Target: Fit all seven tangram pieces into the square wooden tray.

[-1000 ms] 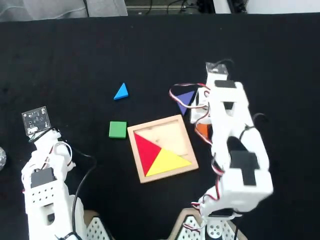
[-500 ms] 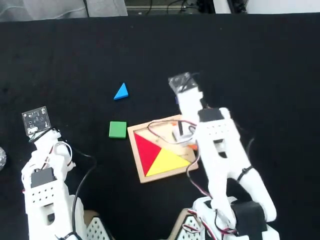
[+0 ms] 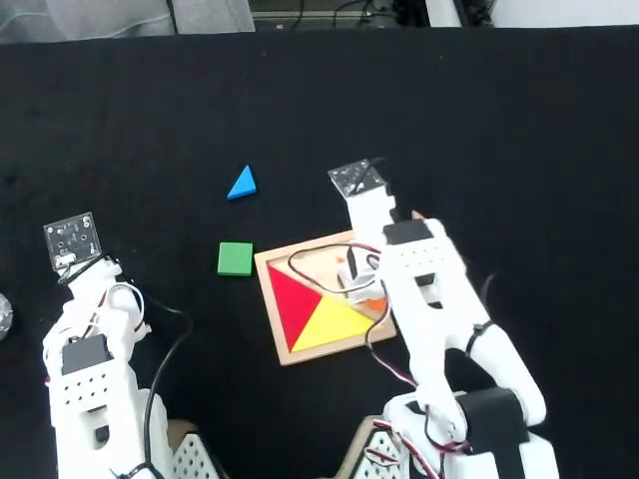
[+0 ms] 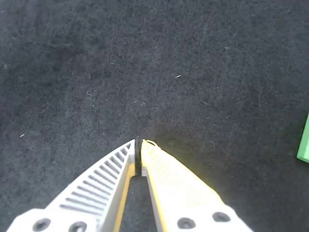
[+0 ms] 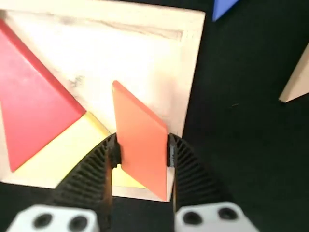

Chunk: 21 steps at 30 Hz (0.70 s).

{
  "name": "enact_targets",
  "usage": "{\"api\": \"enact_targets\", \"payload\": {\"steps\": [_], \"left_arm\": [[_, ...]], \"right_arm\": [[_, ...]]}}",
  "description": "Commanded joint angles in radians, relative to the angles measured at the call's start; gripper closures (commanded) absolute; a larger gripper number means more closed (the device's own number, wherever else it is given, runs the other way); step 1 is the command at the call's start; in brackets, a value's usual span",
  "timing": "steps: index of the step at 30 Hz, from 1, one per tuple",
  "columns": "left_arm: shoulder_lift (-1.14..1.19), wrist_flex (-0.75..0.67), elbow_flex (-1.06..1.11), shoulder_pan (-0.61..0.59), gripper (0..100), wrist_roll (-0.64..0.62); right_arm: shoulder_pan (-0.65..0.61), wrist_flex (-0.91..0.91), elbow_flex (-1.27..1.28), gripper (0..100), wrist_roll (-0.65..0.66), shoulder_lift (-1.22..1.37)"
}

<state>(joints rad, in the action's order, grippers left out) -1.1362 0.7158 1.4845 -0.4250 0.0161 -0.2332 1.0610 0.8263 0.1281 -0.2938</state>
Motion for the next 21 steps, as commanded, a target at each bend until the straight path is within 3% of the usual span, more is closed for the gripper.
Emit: {"api": "enact_targets", "payload": {"steps": [1, 13, 21], "left_arm": [[-0.005, -0.017, -0.008, 0.01, 97, 0.006], [-0.005, -0.017, -0.008, 0.01, 97, 0.006], [-0.005, -0.017, -0.008, 0.01, 97, 0.006]], "right_arm": [[-0.037, -0.014, -0.004, 97.2, -0.031, 0.008], [-0.038, -0.037, 0.012, 96.6, -0.032, 0.013], [-0.041, -0.031, 0.015, 79.2, -0.025, 0.013]]}}
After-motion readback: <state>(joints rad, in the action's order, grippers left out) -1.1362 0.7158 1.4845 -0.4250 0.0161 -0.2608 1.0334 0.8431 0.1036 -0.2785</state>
